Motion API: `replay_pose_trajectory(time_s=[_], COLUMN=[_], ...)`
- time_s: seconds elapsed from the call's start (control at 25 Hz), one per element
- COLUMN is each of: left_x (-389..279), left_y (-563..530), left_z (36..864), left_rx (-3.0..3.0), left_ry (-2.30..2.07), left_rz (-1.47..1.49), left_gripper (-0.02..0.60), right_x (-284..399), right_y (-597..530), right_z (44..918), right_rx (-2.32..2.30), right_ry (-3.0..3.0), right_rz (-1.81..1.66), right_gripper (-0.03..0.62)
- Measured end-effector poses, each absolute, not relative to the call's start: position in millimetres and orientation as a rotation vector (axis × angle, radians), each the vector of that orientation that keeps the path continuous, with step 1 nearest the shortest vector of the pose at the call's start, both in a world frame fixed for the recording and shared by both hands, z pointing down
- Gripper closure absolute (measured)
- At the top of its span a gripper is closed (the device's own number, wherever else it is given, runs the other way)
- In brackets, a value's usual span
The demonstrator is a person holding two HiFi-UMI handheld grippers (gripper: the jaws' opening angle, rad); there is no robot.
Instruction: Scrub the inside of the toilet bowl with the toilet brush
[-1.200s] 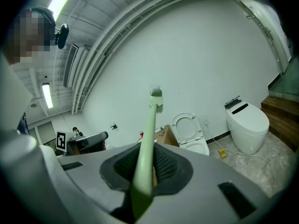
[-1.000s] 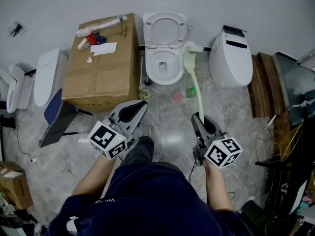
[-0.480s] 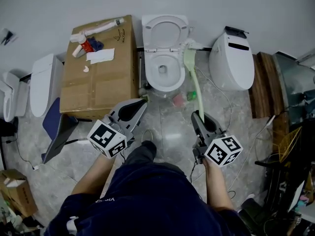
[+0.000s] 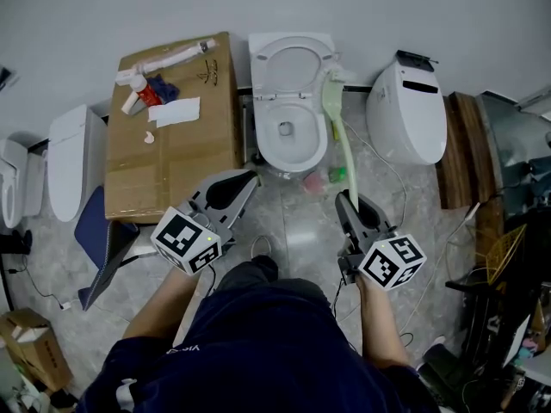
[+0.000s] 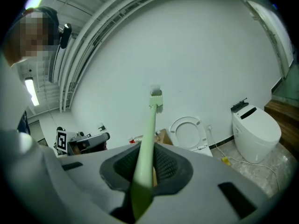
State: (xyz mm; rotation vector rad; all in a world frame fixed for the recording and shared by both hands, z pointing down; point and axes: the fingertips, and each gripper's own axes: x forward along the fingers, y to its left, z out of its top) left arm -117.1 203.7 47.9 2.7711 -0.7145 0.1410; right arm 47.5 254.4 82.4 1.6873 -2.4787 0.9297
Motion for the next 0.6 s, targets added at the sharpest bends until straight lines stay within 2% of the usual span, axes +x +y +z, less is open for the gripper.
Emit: replay_pose_trajectory(time_s=[0.6], left_x=[-125], left_y=[168], left_z=[46], left_rx=[2.781], left_ry=[-0.710], left_rz=[0.131], left_gripper=[0.546], right_x=[42], right_y=[219], right_z=[80], right_rx=[1.712], right_ry=[-2.470], right_rz=[0.915], right_gripper=[0.536])
